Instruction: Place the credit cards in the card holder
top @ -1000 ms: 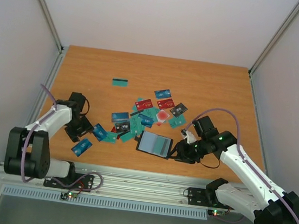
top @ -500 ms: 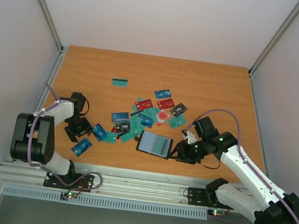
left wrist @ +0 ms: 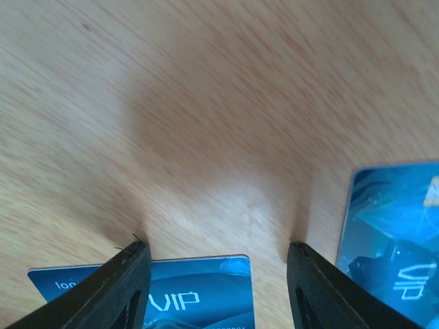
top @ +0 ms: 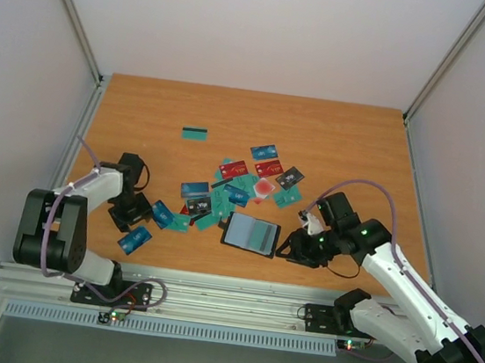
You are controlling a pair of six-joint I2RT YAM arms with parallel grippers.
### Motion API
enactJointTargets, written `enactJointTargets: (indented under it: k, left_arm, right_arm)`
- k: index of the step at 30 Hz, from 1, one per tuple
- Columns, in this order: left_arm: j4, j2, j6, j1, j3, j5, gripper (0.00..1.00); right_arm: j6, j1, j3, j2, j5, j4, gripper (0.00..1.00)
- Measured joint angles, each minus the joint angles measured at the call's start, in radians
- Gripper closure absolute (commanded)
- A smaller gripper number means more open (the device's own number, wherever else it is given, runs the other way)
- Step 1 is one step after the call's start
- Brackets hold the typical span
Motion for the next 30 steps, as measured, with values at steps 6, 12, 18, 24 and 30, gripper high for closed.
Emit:
enactJointTargets:
  k: [6,12,18,24,30]
  left_arm:
    - [0.009,-0.037,-0.042,-0.064,-0.031,-0.003,0.45]
    - [0.027,-0.129,-0.108,-0.104,-0.096,0.014,0.45]
    - [0.029,-0.217,-0.187,-0.143,-0.155,0.052,0.45]
    - [0.027,-0.275,-0.226,-0.170,-0.188,0.080,0.45]
    - [0.021,-0.299,-0.248,-0.193,-0.204,0.111,0.45]
  right_arm:
    - [0.019,0.000,-0.022,-0.039,0.002,-0.004,0.60]
    - [0.041,0.000,-0.063,-0.097,0.002,-0.006,0.60]
    - [0.074,0.000,-0.103,-0.136,-0.002,-0.002,0.61]
    - [0.146,0.000,-0.157,-0.167,-0.021,0.046,0.62]
    - [0.263,0.026,-0.212,-0.175,-0.042,0.161,0.63]
